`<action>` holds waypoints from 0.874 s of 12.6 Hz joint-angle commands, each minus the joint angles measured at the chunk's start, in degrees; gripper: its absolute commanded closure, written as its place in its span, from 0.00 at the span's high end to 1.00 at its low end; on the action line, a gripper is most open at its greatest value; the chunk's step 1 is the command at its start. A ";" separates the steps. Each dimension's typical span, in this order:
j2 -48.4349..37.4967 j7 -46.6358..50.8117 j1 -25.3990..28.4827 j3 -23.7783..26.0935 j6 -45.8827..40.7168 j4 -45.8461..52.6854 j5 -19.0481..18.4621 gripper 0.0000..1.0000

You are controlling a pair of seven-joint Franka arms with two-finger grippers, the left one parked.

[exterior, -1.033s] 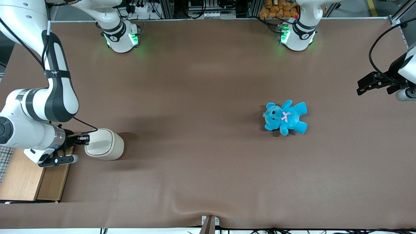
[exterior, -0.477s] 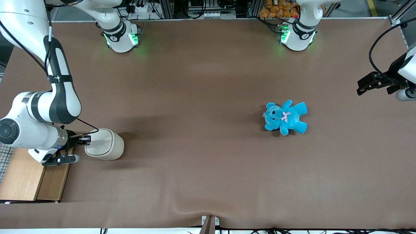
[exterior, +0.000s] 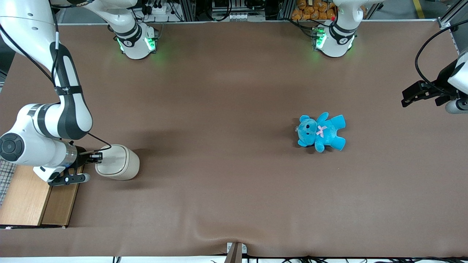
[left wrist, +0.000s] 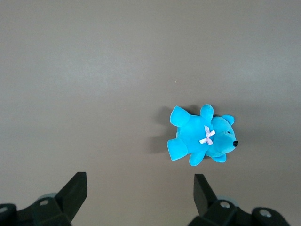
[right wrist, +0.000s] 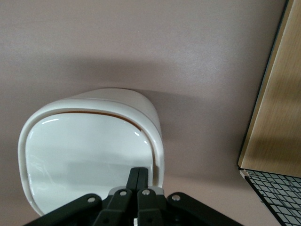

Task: Open trash can with right arm
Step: 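Push the lid edge with the right gripper to swing the lid open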

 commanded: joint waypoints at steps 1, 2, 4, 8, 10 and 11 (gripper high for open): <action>-0.43 -1.18 -0.67 0.38 1.24 -1.09 0.48 0.00; -0.43 -1.18 -0.67 0.46 1.24 -1.17 0.48 0.00; -0.43 -1.09 -0.67 0.47 2.55 -2.22 0.48 0.00; -0.43 -1.09 -0.58 0.47 3.70 -3.28 0.56 0.00; -0.78 -0.48 -0.05 0.47 2.83 -2.76 0.56 0.00; -1.04 -0.30 0.21 0.47 1.95 -2.32 0.56 0.00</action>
